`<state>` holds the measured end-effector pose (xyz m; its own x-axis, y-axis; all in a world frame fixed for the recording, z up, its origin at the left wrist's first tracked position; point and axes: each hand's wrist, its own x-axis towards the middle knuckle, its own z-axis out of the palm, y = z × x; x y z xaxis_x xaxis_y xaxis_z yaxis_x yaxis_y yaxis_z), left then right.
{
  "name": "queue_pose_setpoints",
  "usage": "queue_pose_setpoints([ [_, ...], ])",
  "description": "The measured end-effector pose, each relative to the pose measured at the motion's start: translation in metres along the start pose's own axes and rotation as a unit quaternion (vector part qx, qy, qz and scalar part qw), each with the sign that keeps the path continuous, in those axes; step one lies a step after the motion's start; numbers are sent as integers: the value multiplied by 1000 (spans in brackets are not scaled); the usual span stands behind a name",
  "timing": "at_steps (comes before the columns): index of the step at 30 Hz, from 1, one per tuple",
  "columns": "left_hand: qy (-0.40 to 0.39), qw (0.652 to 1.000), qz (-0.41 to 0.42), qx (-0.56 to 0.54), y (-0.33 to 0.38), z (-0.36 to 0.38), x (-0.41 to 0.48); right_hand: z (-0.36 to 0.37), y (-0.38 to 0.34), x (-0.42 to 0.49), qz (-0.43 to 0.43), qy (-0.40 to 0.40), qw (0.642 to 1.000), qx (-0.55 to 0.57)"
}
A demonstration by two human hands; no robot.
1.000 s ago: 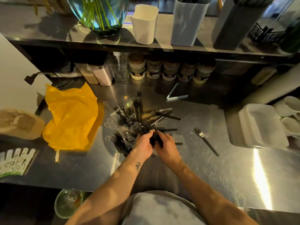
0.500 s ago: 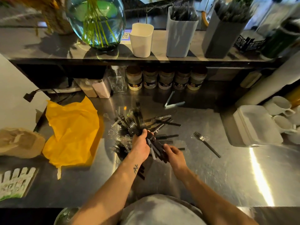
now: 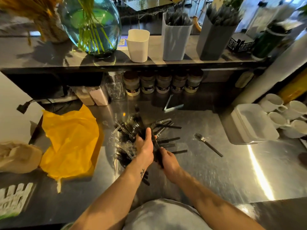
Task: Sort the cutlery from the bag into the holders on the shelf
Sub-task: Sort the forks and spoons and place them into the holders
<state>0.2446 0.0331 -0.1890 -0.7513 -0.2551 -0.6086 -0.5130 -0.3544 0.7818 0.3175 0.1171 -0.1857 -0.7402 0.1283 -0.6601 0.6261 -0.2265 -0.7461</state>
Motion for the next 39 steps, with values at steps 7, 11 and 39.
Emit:
queue_pose_setpoints([
  [7, -77, 994, 26, 77, -3, 9, -23, 9, -5, 7, -71, 77, 985, -141],
  [11, -79, 983, 52, 160, 7, 15, -31, 7, -17, 19, -12, 128, 992, -13],
  [39, -179, 822, 231, 490, 145, 122, -57, -48, -254, 42, -255, -28, 943, -214],
])
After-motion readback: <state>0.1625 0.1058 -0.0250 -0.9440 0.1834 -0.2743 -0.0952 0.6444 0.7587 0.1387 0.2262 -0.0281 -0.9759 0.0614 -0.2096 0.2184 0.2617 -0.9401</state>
